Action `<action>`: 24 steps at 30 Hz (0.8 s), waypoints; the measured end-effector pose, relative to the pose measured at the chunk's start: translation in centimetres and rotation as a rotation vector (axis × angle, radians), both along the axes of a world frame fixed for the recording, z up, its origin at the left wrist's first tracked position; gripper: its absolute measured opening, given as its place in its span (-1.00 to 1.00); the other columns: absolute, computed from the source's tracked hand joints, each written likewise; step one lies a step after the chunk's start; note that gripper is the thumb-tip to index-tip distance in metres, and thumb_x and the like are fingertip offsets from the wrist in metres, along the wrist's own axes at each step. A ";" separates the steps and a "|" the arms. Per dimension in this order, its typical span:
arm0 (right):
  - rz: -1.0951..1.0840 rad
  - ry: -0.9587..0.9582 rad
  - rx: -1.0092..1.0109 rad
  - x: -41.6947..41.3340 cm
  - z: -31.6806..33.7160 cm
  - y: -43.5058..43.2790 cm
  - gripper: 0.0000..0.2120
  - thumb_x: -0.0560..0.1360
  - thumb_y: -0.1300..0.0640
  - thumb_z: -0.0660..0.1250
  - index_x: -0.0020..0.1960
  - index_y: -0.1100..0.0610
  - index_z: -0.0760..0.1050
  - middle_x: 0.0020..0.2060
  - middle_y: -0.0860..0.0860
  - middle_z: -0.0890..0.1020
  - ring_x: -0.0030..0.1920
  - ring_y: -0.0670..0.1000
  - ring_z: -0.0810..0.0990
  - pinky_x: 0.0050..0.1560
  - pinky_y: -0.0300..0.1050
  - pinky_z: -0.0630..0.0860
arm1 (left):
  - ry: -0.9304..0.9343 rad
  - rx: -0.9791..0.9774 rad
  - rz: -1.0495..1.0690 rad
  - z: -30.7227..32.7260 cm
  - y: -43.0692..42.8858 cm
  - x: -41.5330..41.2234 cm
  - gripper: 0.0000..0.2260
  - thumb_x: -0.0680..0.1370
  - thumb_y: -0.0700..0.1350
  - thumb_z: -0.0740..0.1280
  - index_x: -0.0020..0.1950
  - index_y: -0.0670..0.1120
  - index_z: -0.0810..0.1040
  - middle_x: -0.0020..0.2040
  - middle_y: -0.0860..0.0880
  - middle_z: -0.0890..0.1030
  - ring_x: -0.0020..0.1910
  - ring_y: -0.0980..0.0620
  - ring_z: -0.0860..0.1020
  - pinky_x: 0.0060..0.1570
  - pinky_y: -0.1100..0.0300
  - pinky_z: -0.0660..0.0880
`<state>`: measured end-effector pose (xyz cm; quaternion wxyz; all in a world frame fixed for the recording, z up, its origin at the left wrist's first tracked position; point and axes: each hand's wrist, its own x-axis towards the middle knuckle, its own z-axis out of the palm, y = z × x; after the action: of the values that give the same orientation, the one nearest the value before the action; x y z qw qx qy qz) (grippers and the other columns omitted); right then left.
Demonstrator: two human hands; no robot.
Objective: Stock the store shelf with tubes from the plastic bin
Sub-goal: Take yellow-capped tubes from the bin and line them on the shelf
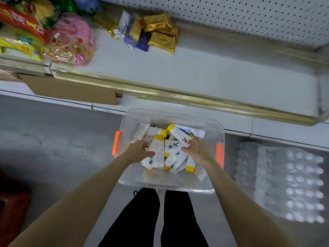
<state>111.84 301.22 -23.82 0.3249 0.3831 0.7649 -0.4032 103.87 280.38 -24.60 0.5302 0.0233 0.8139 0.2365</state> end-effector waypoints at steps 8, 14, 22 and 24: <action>-0.243 -0.066 0.004 2.1 -6.5 1.1 -0.57 0.48 0.16 0.37 0.27 0.27 0.35 -0.01 0.14 0.54 0.00 0.09 0.50 -0.13 -0.24 0.28 | 0.070 -0.067 0.074 -6.4 0.7 2.4 -0.52 0.46 -0.11 0.43 0.31 -0.23 0.39 0.24 -0.15 0.50 0.21 -0.10 0.46 0.13 0.13 0.39; -0.369 -0.051 0.081 1.7 -10.9 1.5 -0.49 0.44 0.07 0.40 0.25 0.26 0.30 0.11 0.17 0.56 0.13 0.16 0.54 -0.01 -0.10 0.43 | 0.173 -0.234 -0.096 -9.3 1.7 1.9 -0.69 0.44 0.07 0.41 0.03 -0.09 0.47 0.05 -0.03 0.56 -0.06 -0.02 0.51 -0.15 0.15 0.41; -0.594 -0.020 0.143 1.4 -14.5 1.0 -0.48 0.32 0.00 0.50 0.13 0.21 0.38 0.03 0.15 0.62 -0.05 0.17 0.63 -0.05 0.16 0.60 | 0.270 -0.351 -0.194 -11.0 2.5 1.7 -0.58 0.41 0.07 0.44 0.22 0.00 0.46 0.14 -0.02 0.52 0.10 -0.07 0.53 -0.08 0.11 0.42; -0.644 -0.003 0.149 1.3 -14.1 0.9 -0.47 0.31 0.04 0.52 0.13 0.22 0.37 0.04 0.14 0.61 -0.03 0.16 0.62 -0.04 0.16 0.59 | 0.245 -0.340 -0.090 -10.9 2.2 1.9 -0.61 0.40 0.02 0.46 0.18 0.00 0.49 0.12 -0.03 0.53 0.08 -0.09 0.54 -0.01 0.08 0.46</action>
<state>113.18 302.13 -37.97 0.1530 0.6286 0.6313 -0.4276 105.81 282.62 -35.54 0.4336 -0.0016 0.8986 0.0672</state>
